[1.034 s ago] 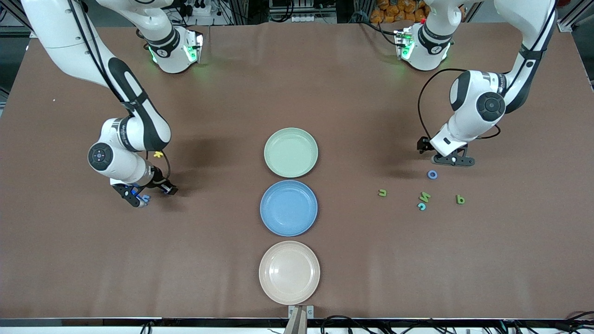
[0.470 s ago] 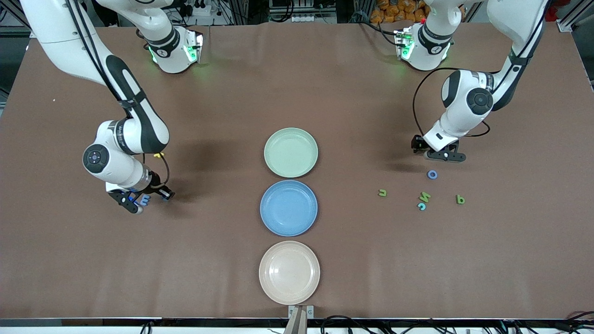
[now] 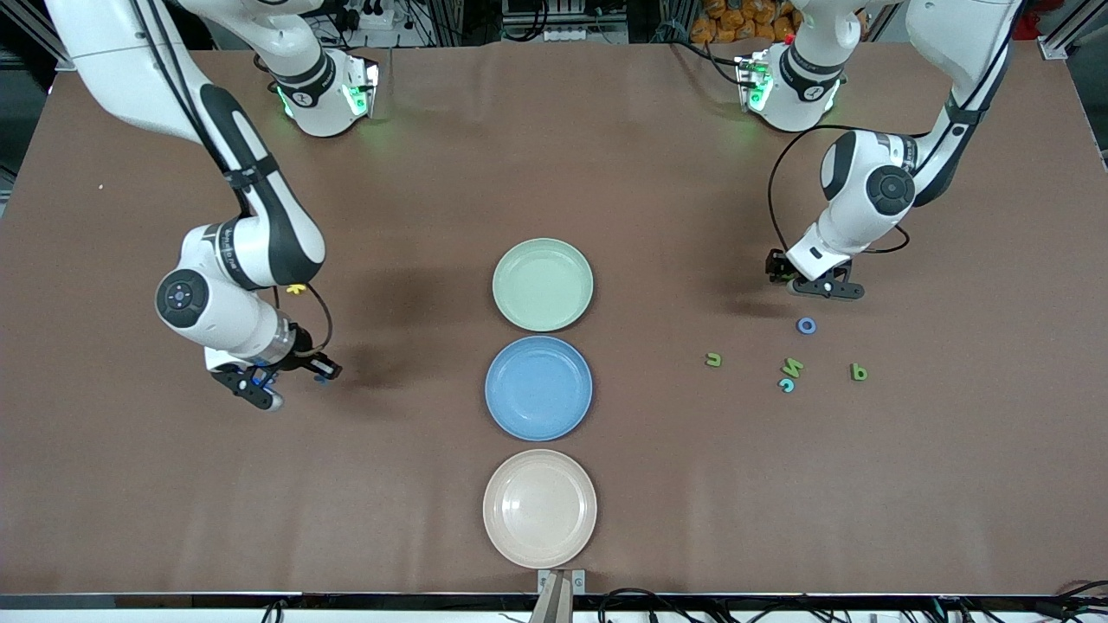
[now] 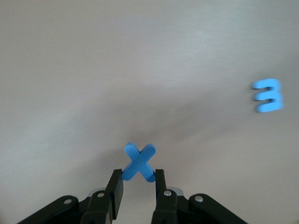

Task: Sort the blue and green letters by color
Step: 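Carry the blue x onto the blue plate and open the right gripper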

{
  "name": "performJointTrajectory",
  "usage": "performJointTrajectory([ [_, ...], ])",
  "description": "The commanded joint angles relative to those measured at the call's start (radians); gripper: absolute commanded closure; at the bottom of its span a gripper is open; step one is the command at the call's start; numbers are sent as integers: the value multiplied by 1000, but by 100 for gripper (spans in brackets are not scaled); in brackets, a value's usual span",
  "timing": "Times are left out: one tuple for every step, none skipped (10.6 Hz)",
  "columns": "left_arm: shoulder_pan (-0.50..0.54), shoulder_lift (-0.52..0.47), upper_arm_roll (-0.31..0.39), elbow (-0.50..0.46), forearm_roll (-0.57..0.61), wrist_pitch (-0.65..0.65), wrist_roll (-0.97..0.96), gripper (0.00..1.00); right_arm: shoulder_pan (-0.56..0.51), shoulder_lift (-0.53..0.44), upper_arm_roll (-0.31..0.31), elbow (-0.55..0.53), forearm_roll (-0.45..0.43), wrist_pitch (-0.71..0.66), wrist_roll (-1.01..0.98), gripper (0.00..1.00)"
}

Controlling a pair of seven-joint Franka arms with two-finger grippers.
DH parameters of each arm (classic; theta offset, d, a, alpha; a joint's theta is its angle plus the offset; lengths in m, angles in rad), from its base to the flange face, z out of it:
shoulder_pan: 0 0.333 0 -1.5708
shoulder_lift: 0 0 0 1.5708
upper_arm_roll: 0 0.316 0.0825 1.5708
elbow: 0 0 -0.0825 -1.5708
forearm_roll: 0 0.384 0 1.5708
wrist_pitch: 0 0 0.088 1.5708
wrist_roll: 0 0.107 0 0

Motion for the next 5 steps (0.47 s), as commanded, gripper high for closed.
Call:
performJointTrajectory([
  [5, 21, -4, -9, 15, 22, 14, 36, 83, -3, 15, 75, -10, -20, 5, 100],
  [5, 26, -4, -9, 15, 29, 14, 36, 132, 0, 15, 96, -7, -19, 5, 100],
  [5, 29, -4, -9, 15, 29, 14, 37, 164, 7, 17, 109, -3, -9, 14, 100],
  [5, 32, -4, -9, 15, 29, 18, 40, 220, 15, 17, 132, 0, -8, 22, 100],
  [7, 33, -4, -9, 16, 29, 27, 44, 253, 30, 17, 159, 1, -8, 27, 100],
])
